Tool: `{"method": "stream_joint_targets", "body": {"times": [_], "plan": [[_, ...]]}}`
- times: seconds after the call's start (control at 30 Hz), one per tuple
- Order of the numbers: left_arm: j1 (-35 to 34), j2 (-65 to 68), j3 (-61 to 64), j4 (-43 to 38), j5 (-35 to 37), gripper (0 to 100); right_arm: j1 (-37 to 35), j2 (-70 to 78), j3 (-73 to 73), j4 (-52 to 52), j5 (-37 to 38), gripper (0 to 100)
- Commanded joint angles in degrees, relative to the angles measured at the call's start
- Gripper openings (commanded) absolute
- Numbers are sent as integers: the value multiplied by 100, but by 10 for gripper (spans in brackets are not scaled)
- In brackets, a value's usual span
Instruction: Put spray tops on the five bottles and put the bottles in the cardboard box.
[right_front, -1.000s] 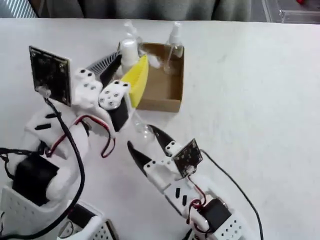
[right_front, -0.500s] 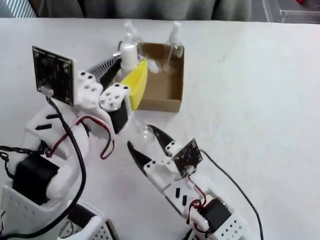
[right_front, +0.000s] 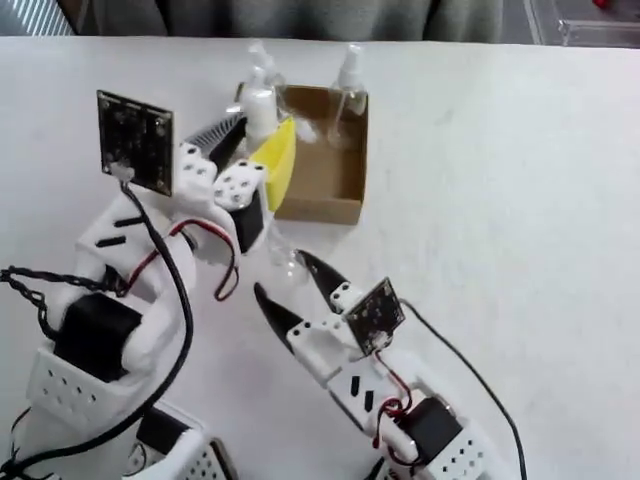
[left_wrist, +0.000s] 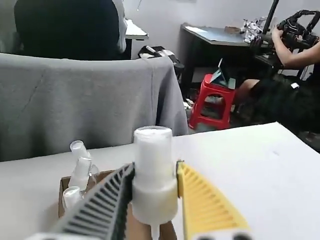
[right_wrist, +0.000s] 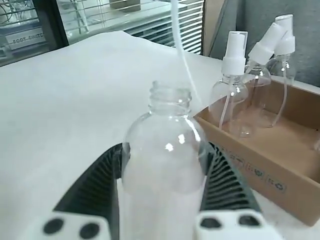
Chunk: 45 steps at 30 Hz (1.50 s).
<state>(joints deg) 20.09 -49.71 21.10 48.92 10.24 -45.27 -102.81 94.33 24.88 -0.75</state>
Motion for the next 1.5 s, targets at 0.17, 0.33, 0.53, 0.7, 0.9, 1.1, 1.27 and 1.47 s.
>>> {"method": "stream_joint_targets", "body": {"times": [0.17,0.33,0.53,0.7,0.9,1.1,1.27,1.47], "plan": [[-31,-48,-624,290,-62,21,-31,-66,-88,-40,70,15],[-31,-48,-774,492,-62,21,-31,-66,-88,-48,70,15],[224,-48,-809,712,-44,21,-31,-66,-88,-48,70,15],[435,-48,-765,712,-26,21,-13,-66,-88,-40,70,15],[470,-40,-756,1169,-18,21,-13,-66,-88,-48,70,15],[470,-48,-185,1380,-18,21,-13,-66,-88,-48,70,15],[470,-171,193,1398,-18,21,-4,-66,-88,-48,70,15],[470,-1077,1301,1213,-18,21,-4,-66,-88,-48,70,15]]}}
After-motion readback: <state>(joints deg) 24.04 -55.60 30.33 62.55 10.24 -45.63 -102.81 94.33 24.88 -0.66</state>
